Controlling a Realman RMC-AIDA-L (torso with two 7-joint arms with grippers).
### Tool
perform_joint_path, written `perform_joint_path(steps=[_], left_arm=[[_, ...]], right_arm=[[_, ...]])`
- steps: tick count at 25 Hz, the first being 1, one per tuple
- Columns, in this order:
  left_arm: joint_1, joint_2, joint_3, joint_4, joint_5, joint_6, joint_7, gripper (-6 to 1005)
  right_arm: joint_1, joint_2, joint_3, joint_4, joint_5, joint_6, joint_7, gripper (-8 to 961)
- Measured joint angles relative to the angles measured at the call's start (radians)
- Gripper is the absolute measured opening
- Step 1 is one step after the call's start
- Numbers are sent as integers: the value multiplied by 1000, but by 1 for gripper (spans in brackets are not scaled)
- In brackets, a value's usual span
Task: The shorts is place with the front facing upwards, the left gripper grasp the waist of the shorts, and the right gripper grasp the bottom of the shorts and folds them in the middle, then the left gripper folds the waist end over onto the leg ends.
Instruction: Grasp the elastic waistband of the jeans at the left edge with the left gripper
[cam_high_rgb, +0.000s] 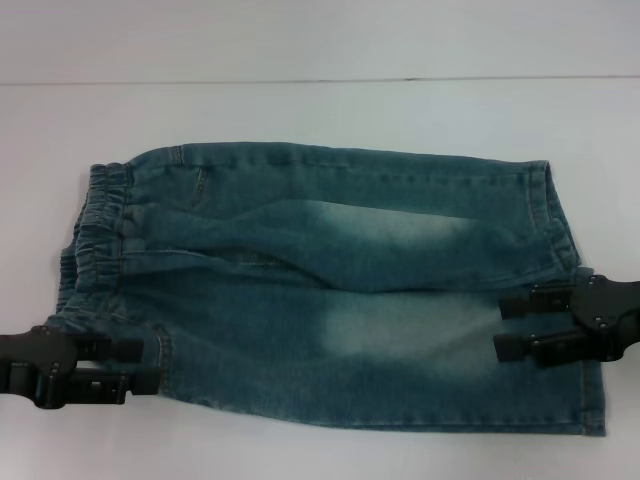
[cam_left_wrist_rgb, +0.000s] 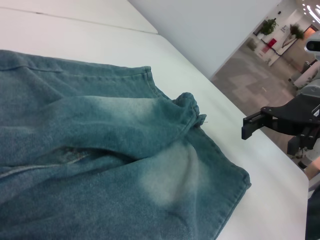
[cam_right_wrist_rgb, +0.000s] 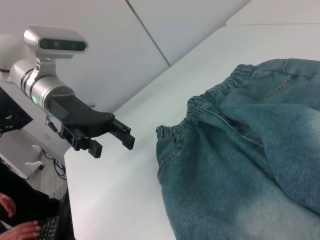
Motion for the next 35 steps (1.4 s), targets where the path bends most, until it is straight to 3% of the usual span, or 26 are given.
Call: perform_joint_path(steps=[17,23,35], left_arm=[[-1,2,-1,3,6,-18,-3,720],[-3,18,-11,40,47,-21,-36,720],[-16,32,-59,131,151,-194,-149,720]], right_arm=[[0,1,-2,0,0,4,0,868],[1,1,-2,0,0,4,0,868],[3,1,-2,0,0,4,0,869]])
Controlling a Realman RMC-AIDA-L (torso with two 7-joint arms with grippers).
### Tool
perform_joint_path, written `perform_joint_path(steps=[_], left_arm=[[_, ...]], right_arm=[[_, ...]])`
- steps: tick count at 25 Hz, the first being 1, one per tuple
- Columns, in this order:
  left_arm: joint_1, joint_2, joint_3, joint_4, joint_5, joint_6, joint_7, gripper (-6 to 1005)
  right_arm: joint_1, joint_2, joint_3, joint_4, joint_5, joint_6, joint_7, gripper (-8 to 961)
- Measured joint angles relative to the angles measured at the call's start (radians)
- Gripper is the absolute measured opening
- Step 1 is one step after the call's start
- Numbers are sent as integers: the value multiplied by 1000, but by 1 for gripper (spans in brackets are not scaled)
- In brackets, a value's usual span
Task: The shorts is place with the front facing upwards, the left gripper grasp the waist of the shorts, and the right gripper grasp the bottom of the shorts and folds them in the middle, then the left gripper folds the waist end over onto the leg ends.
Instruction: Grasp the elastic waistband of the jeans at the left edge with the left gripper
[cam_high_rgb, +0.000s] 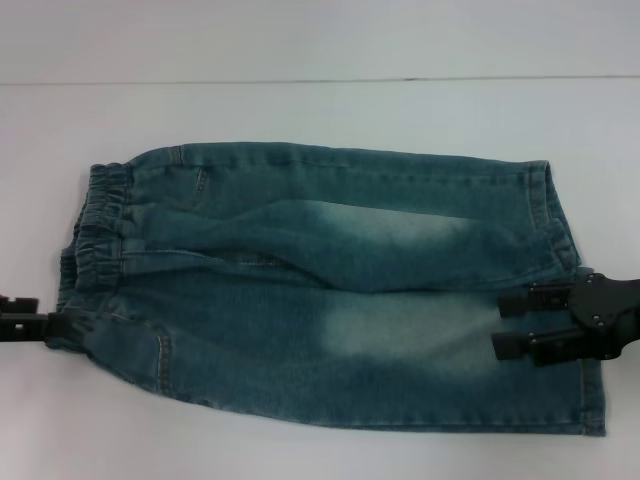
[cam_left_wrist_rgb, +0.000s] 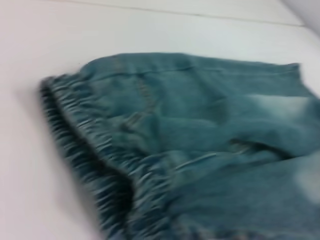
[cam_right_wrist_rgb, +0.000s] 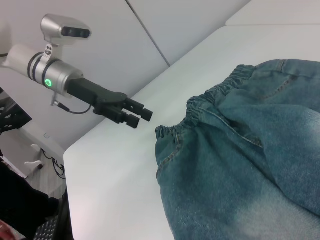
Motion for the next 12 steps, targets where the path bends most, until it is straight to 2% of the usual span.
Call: perform_joint_path(steps=[6,12], left_arm=[[-2,-9,12,-8,78,-75,-2,719],[-8,-14,21,-46,87,-94,3,719]], right_arm=[[0,2,0,0,0,1,-2,869],[2,4,0,0,3,-7,-10,869]])
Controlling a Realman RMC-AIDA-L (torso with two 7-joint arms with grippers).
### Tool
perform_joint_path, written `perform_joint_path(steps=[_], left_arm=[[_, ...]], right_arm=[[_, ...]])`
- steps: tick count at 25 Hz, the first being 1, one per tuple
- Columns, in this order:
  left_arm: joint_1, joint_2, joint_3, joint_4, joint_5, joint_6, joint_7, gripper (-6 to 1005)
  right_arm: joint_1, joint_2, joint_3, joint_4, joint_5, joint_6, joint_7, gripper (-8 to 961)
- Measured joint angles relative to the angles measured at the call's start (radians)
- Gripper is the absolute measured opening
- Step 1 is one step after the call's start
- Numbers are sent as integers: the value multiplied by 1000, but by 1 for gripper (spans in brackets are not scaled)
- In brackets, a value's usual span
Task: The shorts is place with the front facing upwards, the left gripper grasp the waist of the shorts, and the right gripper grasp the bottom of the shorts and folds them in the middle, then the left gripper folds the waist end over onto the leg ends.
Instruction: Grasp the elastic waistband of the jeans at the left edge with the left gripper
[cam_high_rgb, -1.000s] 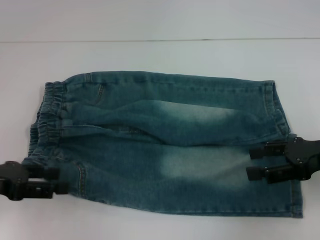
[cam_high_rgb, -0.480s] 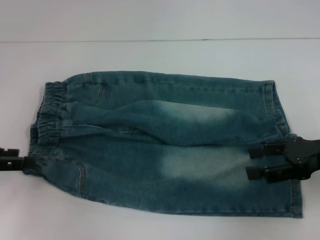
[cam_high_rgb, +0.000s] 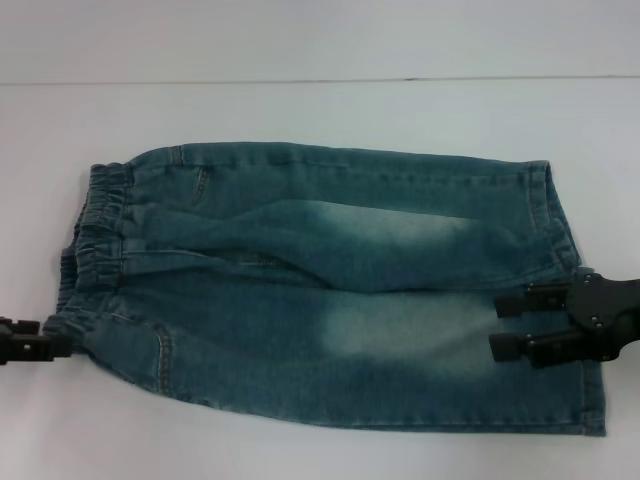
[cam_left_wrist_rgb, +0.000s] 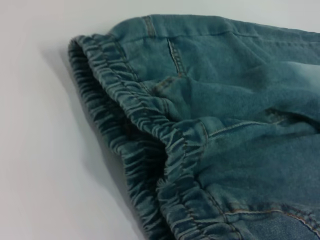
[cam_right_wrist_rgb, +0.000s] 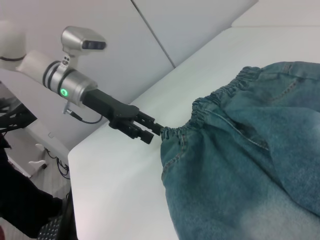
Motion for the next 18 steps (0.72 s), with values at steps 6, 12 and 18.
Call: perform_joint_path(steps=[6,12,18], left_arm=[[3,-15,41,-10,1,-49,4,719],[4,-19,48,-11,1,-65,4,719],[3,-19,46,-10,2,-66,4,719]], right_arm=[[1,3,0,0,-2,-2,-3,869],[-3,5,0,0,-3,1,-4,868],[-3,7,0,0,-3,5,-5,868]])
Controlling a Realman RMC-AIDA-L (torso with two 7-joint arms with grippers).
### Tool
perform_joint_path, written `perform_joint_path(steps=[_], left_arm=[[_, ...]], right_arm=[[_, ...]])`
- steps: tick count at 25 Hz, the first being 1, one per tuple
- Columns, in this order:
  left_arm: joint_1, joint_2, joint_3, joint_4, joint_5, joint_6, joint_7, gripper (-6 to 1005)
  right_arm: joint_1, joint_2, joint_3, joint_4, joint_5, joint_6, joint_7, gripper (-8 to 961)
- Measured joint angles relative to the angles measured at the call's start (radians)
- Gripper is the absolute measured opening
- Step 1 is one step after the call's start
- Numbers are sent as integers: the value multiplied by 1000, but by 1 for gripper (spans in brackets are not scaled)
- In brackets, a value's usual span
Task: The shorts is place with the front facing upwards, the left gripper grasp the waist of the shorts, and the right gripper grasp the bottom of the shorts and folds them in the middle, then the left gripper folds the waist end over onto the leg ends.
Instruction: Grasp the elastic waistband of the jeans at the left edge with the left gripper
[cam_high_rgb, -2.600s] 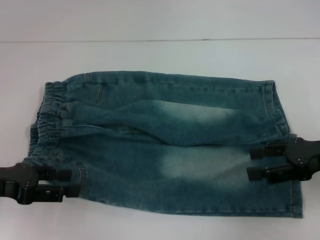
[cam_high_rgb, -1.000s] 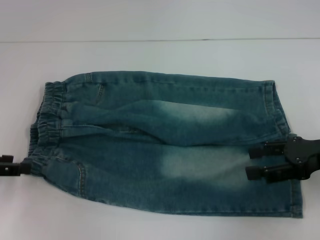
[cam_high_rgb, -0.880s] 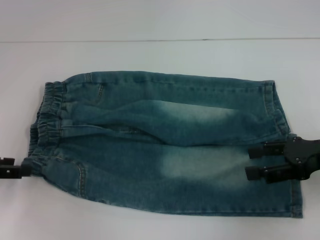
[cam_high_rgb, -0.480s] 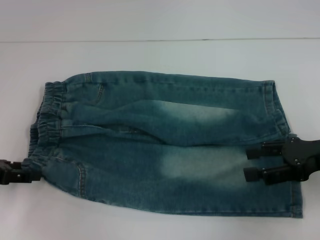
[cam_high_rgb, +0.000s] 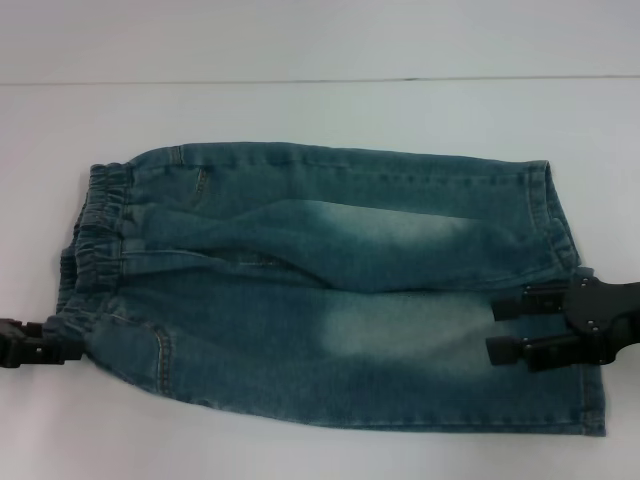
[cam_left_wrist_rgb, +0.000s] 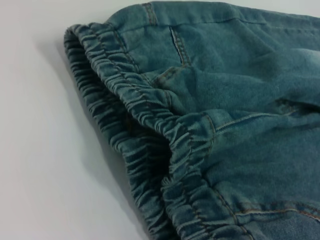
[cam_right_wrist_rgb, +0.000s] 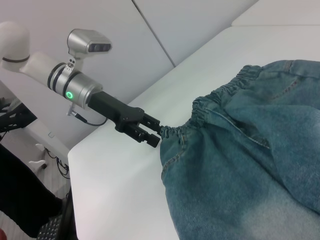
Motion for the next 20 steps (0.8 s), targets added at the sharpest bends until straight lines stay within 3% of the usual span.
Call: perform_joint_path(steps=[14,20], left_arm=[[-17,-7,4,-1,-2,28,3,719],[-20,-13,30,-1,0,24,3,590]], right_arm=[[-1,-1,-1,0,0,0,-4,869],[-2,-3,2,0,0,0,-4,868]])
